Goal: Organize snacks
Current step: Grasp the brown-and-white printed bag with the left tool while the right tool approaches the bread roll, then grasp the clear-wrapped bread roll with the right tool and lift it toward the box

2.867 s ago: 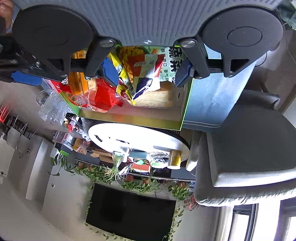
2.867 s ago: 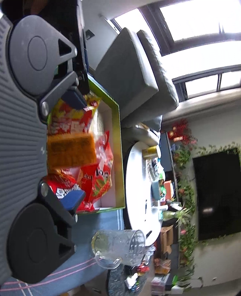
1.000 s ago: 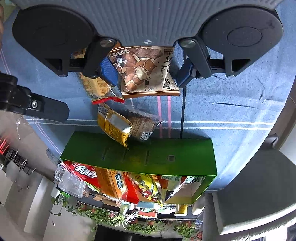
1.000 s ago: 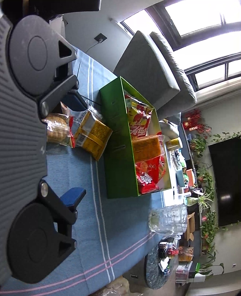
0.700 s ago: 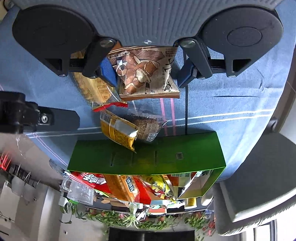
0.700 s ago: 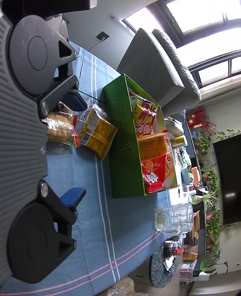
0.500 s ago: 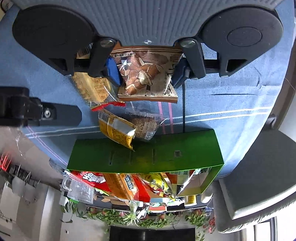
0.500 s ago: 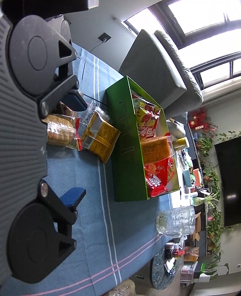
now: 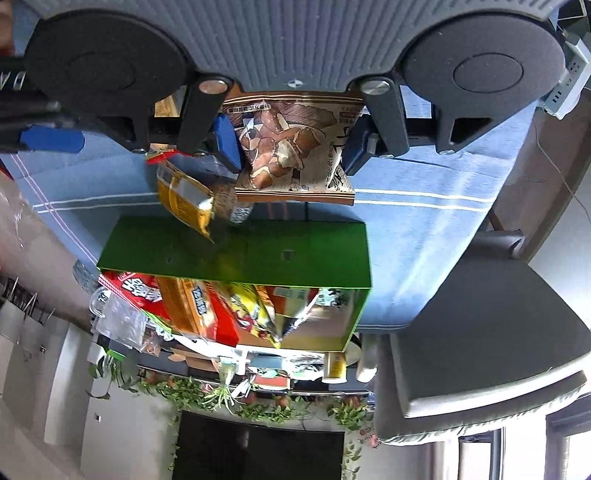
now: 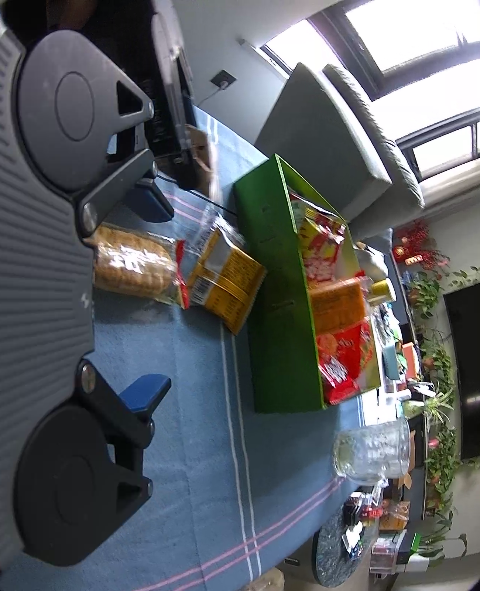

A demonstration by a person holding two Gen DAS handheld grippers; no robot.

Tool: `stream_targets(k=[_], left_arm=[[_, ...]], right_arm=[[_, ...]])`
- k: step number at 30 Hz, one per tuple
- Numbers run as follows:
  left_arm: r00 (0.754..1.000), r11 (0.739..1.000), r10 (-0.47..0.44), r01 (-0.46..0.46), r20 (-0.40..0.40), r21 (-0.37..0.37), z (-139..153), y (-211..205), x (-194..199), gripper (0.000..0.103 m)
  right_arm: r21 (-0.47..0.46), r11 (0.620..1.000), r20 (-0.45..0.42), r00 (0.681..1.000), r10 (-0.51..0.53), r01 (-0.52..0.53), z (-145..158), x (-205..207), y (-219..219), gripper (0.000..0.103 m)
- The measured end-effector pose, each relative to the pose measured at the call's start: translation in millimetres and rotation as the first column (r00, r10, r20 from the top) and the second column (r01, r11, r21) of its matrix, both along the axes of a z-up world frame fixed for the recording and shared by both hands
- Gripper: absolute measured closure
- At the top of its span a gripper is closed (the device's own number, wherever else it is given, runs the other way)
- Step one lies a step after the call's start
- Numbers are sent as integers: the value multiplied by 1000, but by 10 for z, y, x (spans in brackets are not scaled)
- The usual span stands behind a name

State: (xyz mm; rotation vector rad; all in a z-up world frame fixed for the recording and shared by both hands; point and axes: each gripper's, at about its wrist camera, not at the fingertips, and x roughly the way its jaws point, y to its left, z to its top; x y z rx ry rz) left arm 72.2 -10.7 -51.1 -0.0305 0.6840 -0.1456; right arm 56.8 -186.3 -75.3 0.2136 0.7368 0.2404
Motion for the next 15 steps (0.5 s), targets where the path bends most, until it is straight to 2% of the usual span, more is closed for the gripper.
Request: stream_targets(k=[8, 15], left_arm=[[1000, 1000, 15, -15, 6, -17, -18, 90, -11, 47], [1000, 999, 29, -28, 3, -32, -33, 157, -9, 47]], right_arm=[[-21, 998, -34, 997, 63, -64, -58, -24, 176, 15], [-48, 996, -62, 995, 76, -79, -122, -12, 273, 16]])
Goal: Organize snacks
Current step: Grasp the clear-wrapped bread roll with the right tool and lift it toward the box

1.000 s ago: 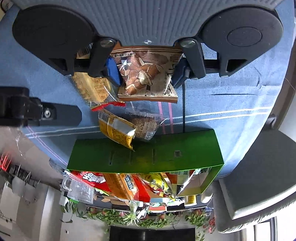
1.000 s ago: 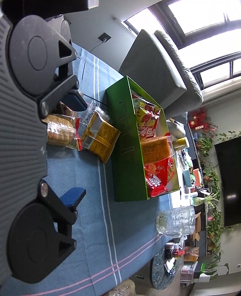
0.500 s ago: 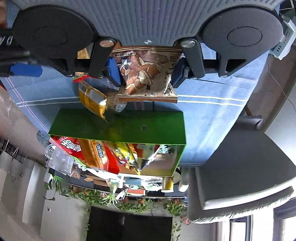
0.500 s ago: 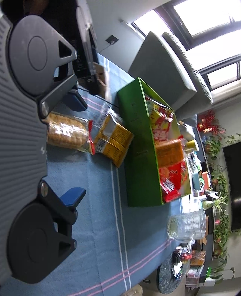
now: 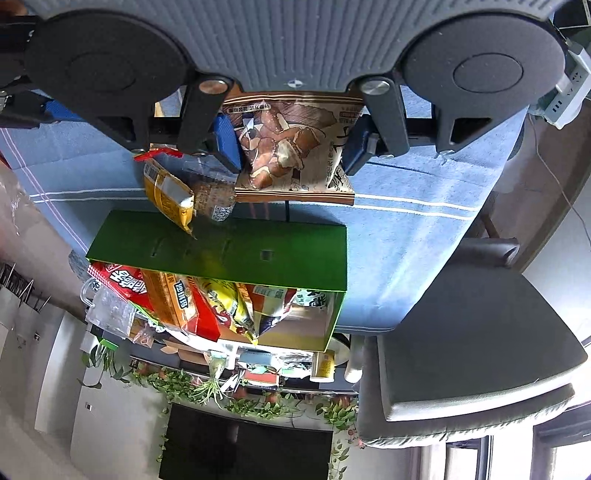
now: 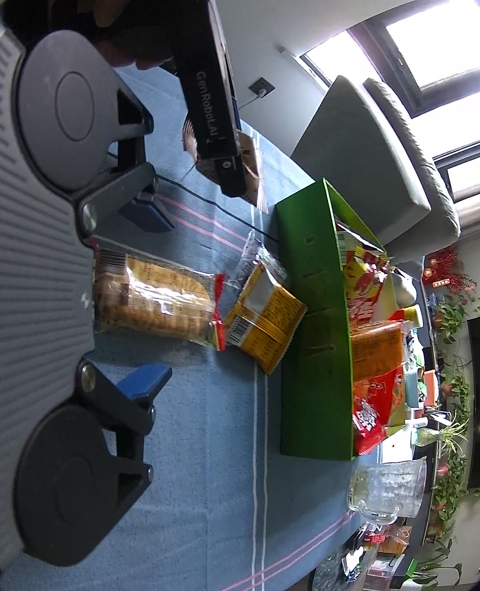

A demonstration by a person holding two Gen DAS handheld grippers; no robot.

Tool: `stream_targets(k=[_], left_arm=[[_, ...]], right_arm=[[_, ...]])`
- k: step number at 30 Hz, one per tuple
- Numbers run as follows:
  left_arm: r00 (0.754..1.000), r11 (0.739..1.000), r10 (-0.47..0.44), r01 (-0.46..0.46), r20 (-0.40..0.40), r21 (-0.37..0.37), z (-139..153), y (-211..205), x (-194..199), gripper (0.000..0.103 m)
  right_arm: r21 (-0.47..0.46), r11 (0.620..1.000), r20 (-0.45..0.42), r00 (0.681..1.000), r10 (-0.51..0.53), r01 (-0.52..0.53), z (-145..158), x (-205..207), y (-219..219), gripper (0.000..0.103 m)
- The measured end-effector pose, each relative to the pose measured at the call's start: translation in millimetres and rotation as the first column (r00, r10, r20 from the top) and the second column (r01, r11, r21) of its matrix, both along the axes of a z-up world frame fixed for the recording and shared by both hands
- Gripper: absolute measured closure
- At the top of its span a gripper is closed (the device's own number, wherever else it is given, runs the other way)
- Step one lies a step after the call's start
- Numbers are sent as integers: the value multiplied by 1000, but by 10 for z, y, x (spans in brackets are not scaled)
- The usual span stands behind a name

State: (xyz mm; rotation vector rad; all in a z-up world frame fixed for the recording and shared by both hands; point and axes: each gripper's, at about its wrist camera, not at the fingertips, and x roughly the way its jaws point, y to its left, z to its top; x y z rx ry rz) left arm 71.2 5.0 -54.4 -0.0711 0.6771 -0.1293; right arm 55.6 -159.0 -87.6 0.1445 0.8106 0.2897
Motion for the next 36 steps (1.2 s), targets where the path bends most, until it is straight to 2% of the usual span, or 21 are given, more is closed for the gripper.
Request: stream_targets(k=[15, 20, 29, 36], left_arm=[[1000, 999, 11, -11, -2, -39, -52, 124, 10, 47], [1000, 999, 21, -21, -3, -50, -62, 177, 13, 47], [999, 997, 28, -26, 19, -77, -2, 251, -33, 47], [997, 996, 26, -19, 73, -90, 174, 303, -54, 47]], right_arm=[[-91, 996, 21, 1000, -9, 11, -17, 31, 125, 19], [-68, 997, 31, 999, -17, 19, 21, 46, 124, 20], [-44, 999, 96, 995, -28, 32, 245, 43, 101, 20], [-31, 999, 197, 980, -16, 22, 566, 122, 144, 20]])
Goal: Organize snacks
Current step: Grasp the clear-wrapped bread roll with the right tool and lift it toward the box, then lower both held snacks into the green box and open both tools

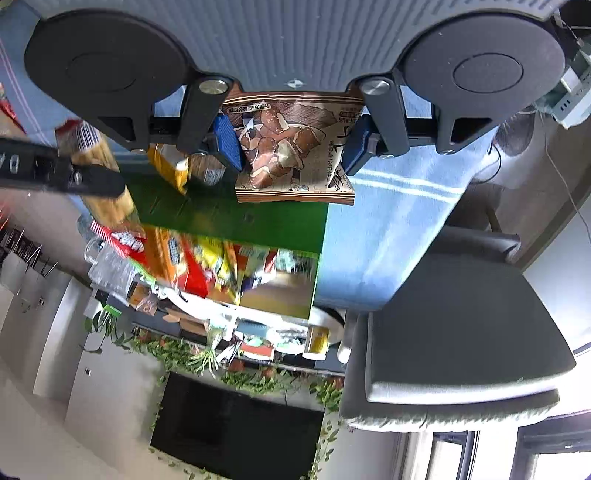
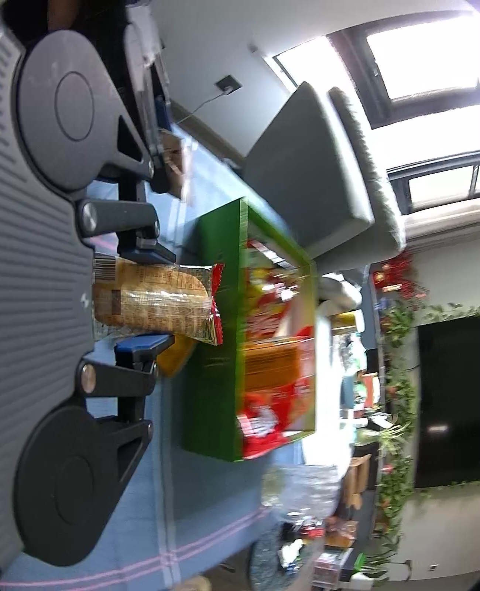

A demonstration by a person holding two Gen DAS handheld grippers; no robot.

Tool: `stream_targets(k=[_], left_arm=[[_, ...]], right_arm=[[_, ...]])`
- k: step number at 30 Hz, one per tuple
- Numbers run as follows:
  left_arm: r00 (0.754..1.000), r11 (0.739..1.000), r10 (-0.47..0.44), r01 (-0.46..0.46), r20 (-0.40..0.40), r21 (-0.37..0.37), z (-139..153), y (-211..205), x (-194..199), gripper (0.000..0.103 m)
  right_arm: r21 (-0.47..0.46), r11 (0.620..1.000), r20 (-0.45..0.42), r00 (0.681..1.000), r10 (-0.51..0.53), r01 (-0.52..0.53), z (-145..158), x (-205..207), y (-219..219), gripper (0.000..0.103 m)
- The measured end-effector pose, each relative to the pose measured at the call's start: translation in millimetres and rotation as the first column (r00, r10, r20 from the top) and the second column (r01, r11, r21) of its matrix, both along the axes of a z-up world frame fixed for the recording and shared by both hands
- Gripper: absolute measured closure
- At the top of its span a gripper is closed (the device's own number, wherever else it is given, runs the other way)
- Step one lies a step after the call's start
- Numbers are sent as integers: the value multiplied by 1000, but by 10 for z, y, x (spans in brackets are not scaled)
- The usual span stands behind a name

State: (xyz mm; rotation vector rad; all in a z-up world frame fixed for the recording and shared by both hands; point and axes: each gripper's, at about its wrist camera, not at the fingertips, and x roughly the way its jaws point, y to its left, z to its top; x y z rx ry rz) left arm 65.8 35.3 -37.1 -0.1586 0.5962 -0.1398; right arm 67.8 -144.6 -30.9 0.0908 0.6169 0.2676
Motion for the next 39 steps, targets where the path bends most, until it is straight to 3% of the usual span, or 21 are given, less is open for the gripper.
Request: stream_targets(k=[9, 20, 26, 39], left_arm=[[995, 999, -30, 27, 96, 31, 346, -79, 200, 47], [986, 998, -54, 46, 155, 52, 644, -185, 805, 47], [988, 995, -88, 82, 127, 51, 584, -265, 1160, 47], [994, 995, -92, 90, 63, 33, 354, -263, 1861, 47]], right_arm=[[6, 1000, 93, 996, 13, -14, 330, 276, 87, 20], [33, 999, 131, 991, -24, 20, 546, 726, 122, 20], [38, 998, 133, 990, -51, 46, 545, 970, 98, 20], [95, 992, 34, 996, -87, 84, 310, 1615, 73, 20]])
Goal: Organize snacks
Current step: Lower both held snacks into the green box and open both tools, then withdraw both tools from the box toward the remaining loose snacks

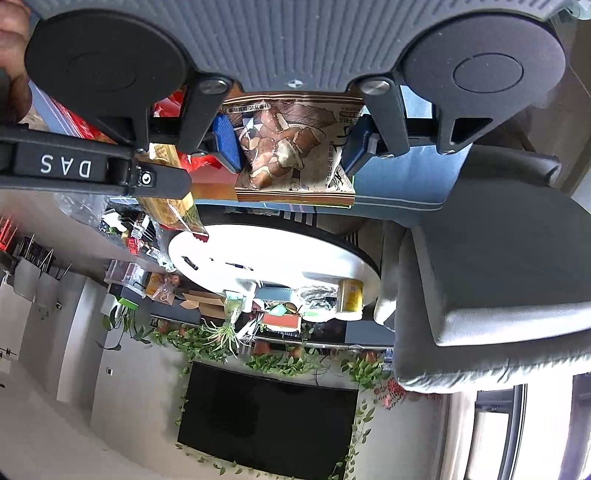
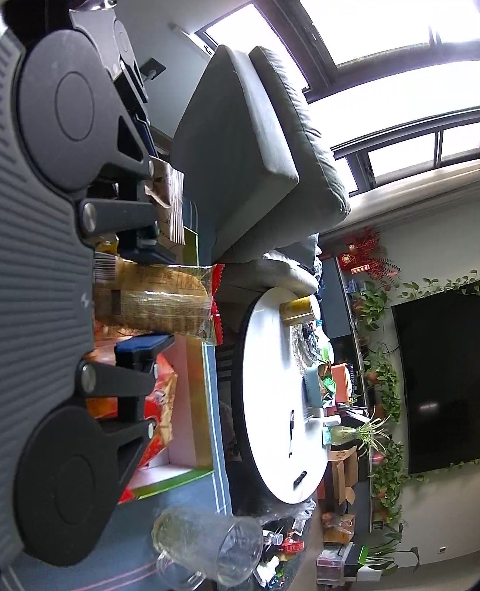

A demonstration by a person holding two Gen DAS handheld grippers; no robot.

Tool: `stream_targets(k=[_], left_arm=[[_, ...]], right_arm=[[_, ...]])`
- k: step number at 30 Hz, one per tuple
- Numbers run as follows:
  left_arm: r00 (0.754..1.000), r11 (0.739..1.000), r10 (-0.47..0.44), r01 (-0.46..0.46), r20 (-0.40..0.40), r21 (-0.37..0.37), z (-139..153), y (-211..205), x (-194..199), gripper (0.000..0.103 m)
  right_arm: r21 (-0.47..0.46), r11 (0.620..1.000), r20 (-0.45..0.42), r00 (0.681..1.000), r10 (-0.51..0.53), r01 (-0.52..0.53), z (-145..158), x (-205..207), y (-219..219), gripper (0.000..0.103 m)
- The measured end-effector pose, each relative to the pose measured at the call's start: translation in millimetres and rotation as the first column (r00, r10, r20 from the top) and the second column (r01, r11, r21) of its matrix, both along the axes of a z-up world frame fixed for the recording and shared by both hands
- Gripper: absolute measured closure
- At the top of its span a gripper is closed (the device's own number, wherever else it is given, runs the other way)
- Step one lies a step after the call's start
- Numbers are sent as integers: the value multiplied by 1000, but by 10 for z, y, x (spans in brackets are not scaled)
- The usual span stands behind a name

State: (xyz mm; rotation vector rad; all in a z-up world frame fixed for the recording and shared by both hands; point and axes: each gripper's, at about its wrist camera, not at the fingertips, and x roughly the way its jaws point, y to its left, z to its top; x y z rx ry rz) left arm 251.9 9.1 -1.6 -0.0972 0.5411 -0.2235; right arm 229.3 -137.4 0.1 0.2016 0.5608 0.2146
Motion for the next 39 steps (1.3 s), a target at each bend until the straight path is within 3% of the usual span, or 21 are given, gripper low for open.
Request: stream_targets(k=[11, 20, 31, 39], left_arm=[[999, 1000, -12, 12, -39, -15, -202, -54, 279, 42], [999, 999, 34, -34, -25, -25, -117, 34, 157, 38], [998, 998, 58, -58, 16, -38, 51, 153, -517, 35], [999, 998, 39, -40, -27, -40, -115, 147, -1102, 35]], right_arm=[[9, 1000, -22, 1000, 10, -9, -176, 261, 24, 19], [20, 999, -18, 1000, -25, 25, -142, 166, -80, 19], [43, 998, -23, 999, -47, 48, -50, -306, -335, 19], [28, 999, -49, 998, -29, 30, -100, -777, -392, 19]])
